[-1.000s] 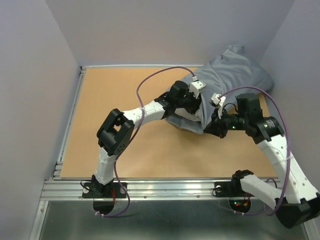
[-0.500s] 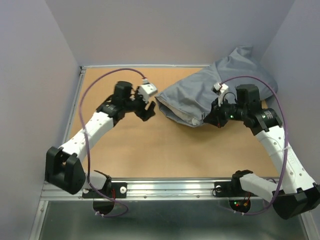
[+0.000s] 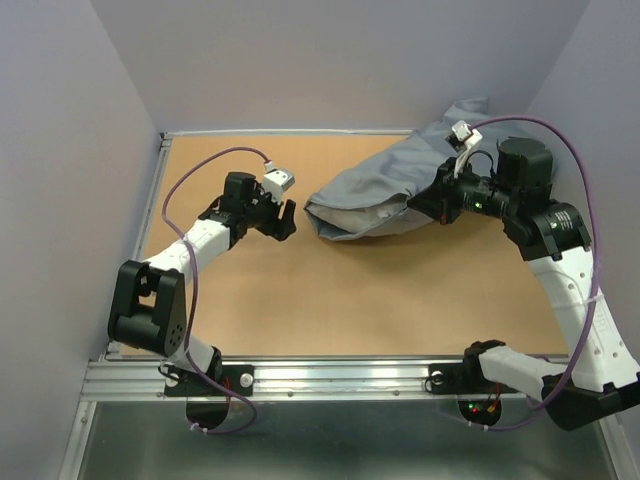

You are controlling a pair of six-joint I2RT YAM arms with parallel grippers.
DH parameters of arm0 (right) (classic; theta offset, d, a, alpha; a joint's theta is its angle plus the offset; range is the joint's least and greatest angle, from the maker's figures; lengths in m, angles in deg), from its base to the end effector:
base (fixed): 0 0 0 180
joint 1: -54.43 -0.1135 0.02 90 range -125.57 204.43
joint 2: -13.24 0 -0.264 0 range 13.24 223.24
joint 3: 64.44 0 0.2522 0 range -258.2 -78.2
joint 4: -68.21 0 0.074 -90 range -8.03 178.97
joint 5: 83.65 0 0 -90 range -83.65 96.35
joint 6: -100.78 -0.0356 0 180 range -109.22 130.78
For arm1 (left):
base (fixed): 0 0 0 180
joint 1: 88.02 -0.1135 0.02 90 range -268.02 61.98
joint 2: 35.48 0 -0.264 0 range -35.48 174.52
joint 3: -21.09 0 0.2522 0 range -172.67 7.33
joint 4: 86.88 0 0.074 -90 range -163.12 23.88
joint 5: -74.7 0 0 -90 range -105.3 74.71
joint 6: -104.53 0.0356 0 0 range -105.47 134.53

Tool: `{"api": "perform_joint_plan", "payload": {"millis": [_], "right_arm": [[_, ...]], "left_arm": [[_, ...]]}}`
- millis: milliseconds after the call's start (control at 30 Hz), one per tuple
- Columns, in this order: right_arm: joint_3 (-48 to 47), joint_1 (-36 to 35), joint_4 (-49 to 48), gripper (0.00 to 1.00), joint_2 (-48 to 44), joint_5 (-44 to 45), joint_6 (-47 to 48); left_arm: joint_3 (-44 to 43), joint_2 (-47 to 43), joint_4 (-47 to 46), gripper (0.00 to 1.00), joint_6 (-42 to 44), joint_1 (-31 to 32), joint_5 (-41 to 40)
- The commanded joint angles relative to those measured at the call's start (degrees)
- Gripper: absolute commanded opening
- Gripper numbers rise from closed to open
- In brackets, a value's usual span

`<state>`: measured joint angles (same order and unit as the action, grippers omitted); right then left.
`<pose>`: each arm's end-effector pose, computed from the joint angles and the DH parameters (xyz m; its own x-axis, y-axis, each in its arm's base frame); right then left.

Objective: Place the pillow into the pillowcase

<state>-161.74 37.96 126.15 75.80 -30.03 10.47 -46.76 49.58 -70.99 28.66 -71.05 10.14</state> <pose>0.1858 0.0769 0.4511 -0.3818 -0.1083 -0.9179 -0.7490 0.6181 0.2386 0.3084 -0.1101 0.2439 -0.3582 0.3398 -0.8696 0.7169 0.6968 -0.0230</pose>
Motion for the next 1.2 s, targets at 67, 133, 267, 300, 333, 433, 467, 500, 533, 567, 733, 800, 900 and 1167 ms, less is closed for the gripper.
{"api": "perform_joint_plan", "payload": {"millis": [67, 133, 267, 300, 333, 433, 467, 500, 533, 567, 733, 800, 900, 1167], "right_arm": [[-5.8, 0.2, -4.3, 0.01, -2.1, -1.6, -2.7], [-6.2, 0.2, -4.2, 0.01, -2.3, -1.2, -2.9], [-6.7, 0.2, -4.3, 0.01, -2.7, -0.4, -3.4], [-6.8, 0.3, -4.3, 0.00, -2.7, -0.2, -3.6], [-7.0, 0.2, -4.3, 0.01, -2.7, -0.1, -3.7], [-7.7, 0.2, -4.2, 0.01, -2.7, 0.1, -4.1], [-7.9, 0.2, -4.2, 0.01, -2.7, 0.3, -4.3], [-8.1, 0.2, -4.2, 0.01, -2.6, 0.4, -4.3], [-8.3, 0.2, -4.0, 0.01, -2.6, 0.6, -4.5], [-8.9, 0.2, -3.9, 0.00, -2.6, 0.8, -4.7], [-11.7, 0.2, -3.1, 0.01, -1.8, 1.7, -5.7], [-14.0, 0.2, -3.0, 0.00, -1.2, 2.5, -6.3], [-17.2, 0.2, -2.6, 0.01, 0.1, 3.9, -6.7], [-20.0, 0.2, -1.5, 0.00, 1.0, 6.0, -4.8]], "left_arm": [[-3.8, 4.8, -11.7, 0.70, -12.4, 0.2, 4.7], [-3.0, 6.6, -12.8, 0.68, -13.9, 0.1, 6.3], [-0.2, 7.8, -14.2, 0.65, -14.0, 1.0, 8.1], [0.2, 7.7, -14.3, 0.64, -14.0, 1.2, 7.7], [0.6, 7.9, -14.5, 0.64, -14.0, 1.6, 7.2], [1.2, 9.5, -17.8, 0.64, -17.5, 1.8, 7.2], [0.7, 10.1, -18.3, 0.64, -18.3, 1.9, 7.4], [0.2, 10.8, -18.9, 0.64, -18.8, 1.9, 7.3], [-0.3, 12.3, -19.4, 0.64, -19.7, 2.0, 7.2], [-1.5, 13.0, -20.0, 0.63, -20.2, 2.0, 6.1], [-5.8, 19.0, -21.6, 0.57, -22.1, 2.0, 5.2], [-8.0, 21.3, -21.5, 0.52, -23.4, 2.1, 4.1], [-9.7, 22.3, -23.0, 0.49, -24.7, 1.9, 5.1], [-4.2, 14.1, -34.9, 0.54, -32.1, 1.0, 20.4]]}}
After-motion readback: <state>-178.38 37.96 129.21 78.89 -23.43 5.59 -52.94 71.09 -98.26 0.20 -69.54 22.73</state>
